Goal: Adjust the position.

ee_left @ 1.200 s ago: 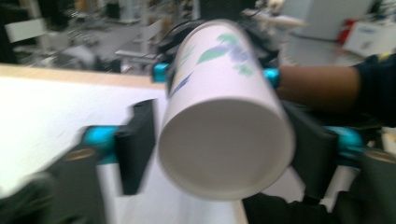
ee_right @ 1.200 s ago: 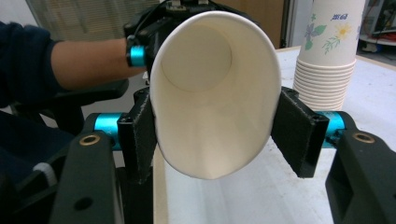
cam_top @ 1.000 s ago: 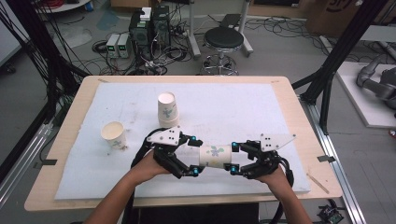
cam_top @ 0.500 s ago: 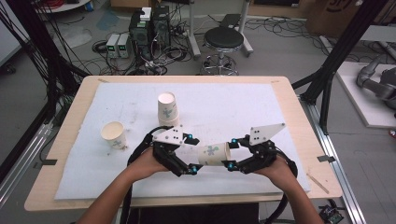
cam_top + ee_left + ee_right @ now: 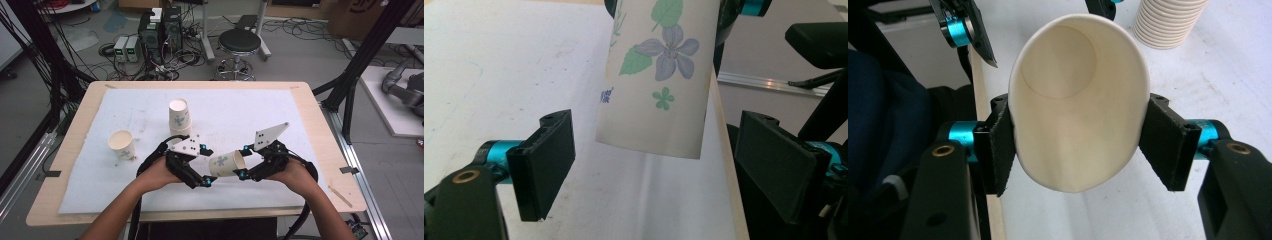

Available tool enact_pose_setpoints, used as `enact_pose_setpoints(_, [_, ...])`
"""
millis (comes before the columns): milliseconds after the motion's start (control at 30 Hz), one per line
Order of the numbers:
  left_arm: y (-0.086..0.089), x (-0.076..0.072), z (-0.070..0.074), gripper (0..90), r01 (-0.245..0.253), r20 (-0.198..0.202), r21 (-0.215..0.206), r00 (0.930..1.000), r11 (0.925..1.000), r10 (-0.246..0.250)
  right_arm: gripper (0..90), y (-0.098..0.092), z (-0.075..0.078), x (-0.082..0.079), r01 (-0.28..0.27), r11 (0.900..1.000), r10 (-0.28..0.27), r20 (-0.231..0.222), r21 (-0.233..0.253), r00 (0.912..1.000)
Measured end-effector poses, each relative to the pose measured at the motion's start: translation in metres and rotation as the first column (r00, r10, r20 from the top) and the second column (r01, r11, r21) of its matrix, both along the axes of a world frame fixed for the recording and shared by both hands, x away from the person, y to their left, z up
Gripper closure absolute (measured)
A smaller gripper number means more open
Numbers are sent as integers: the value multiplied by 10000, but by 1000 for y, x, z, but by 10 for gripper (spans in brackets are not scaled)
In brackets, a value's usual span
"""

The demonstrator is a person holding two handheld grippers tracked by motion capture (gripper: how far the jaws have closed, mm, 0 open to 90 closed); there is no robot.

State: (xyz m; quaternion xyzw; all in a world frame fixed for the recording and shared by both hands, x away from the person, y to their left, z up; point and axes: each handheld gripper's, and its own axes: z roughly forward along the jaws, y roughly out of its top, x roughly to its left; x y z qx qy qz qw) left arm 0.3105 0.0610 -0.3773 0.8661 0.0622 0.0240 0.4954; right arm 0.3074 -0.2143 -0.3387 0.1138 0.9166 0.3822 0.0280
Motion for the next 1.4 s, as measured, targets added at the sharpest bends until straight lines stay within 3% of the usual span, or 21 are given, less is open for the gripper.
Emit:
enact_pose_setpoints(467, [-7,2,1,179,110,57,389,9999,9992,-112,366,14,10,4,-313,9922,315,-5,-1210,9995])
enact_pose_setpoints(700, [-16,3,-1,201,322,90,875,9994,9956,-331,366,26,12,5,-520,9804,546,85,-1903,9985])
enact_pose_setpoints(1167, [-25,5,-5,250,507,-80,1142,9987,9922,-501,366,45,18,6,-1004,9496,1069,57,-2968,9943])
enact_pose_setpoints(1400, [-27,5,-6,329,694,-76,1193,9976,9904,-689,364,50,18,5,-1106,9415,1180,39,-3184,9930])
